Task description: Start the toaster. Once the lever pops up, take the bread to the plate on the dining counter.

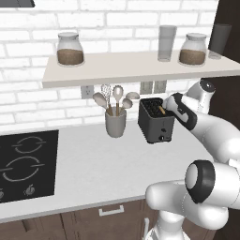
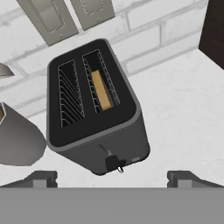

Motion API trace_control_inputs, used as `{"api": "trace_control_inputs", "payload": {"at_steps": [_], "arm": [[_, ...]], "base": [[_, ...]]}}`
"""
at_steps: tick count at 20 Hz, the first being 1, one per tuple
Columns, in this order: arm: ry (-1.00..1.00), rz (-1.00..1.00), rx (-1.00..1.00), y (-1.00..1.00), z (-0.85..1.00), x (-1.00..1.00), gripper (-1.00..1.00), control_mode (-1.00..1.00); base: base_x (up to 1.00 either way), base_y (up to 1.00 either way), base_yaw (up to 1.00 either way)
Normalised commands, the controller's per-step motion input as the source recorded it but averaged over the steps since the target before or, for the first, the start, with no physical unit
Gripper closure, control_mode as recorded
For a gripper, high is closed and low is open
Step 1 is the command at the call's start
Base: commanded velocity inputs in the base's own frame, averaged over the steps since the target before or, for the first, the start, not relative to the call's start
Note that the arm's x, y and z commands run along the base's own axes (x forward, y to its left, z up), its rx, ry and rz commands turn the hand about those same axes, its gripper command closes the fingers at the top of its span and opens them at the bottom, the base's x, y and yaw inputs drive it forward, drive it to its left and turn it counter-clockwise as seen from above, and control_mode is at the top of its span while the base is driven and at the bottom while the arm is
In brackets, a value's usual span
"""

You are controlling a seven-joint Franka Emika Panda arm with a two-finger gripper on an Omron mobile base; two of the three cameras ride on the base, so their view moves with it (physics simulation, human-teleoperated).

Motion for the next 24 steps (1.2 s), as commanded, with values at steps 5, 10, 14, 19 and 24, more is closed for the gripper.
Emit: {"api": "trace_control_inputs", "payload": {"at_steps": [5, 10, 14, 19, 24], "arm": [[0.00, 0.00, 0.00, 0.00, 0.00, 0.00, -1.00, -1.00], [0.00, 0.00, 0.00, 0.00, 0.00, 0.00, -1.00, -1.00], [0.00, 0.00, 0.00, 0.00, 0.00, 0.00, -1.00, -1.00], [0.00, 0.00, 0.00, 0.00, 0.00, 0.00, -1.00, -1.00], [0.00, 0.00, 0.00, 0.00, 0.00, 0.00, -1.00, -1.00]], "base": [[0.00, 0.00, 0.00], [0.00, 0.00, 0.00], [0.00, 0.00, 0.00], [0.00, 0.00, 0.00], [0.00, 0.00, 0.00]]}}
